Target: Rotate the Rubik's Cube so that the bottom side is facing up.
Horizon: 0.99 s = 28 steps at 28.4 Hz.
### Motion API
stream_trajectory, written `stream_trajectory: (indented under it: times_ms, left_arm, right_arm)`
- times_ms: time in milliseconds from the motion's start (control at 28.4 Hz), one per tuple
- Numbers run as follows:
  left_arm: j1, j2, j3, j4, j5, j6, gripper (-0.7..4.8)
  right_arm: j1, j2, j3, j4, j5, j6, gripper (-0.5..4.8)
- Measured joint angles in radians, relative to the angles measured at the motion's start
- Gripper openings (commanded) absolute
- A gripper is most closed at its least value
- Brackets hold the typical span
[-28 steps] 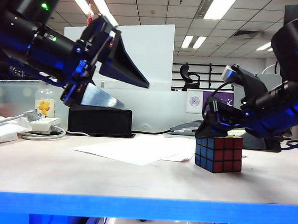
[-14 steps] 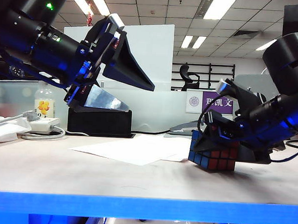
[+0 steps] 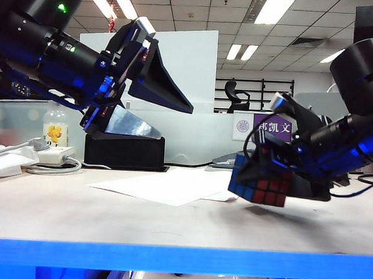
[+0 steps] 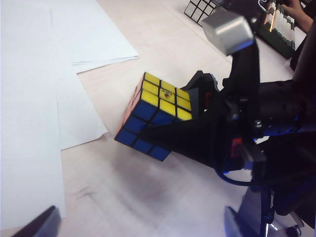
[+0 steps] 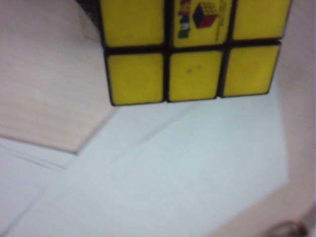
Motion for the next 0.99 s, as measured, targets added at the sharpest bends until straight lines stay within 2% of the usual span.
stream_trajectory:
  times_ms: [282, 388, 423, 705, 987]
  left_arm:
    - [0.000, 0.000, 0.000, 0.000, 0.000, 0.000, 4.35]
    - [0.000, 0.000, 0.000, 0.000, 0.000, 0.000, 4.35]
    - [0.000, 0.000, 0.000, 0.000, 0.000, 0.000, 4.35]
    - [0.000, 0.000, 0.000, 0.000, 0.000, 0.000, 4.35]
    - [0.000, 0.000, 0.000, -0.001, 0.000, -0.010, 4.35]
  right_arm:
    - [0.000, 0.000, 0.000, 0.076, -0.066, 0.145, 0.77]
    - [0.000, 0.000, 0.000, 0.103, -0.108, 0.214, 1.44]
    - [0.001, 0.000, 0.000, 0.117, -0.117, 0.236, 1.47]
    - [0.001, 0.000, 0.000, 0.246, -0.146, 0.433, 1.47]
    - [0.001, 0.000, 0.000, 0.306, -0.146, 0.593, 1.48]
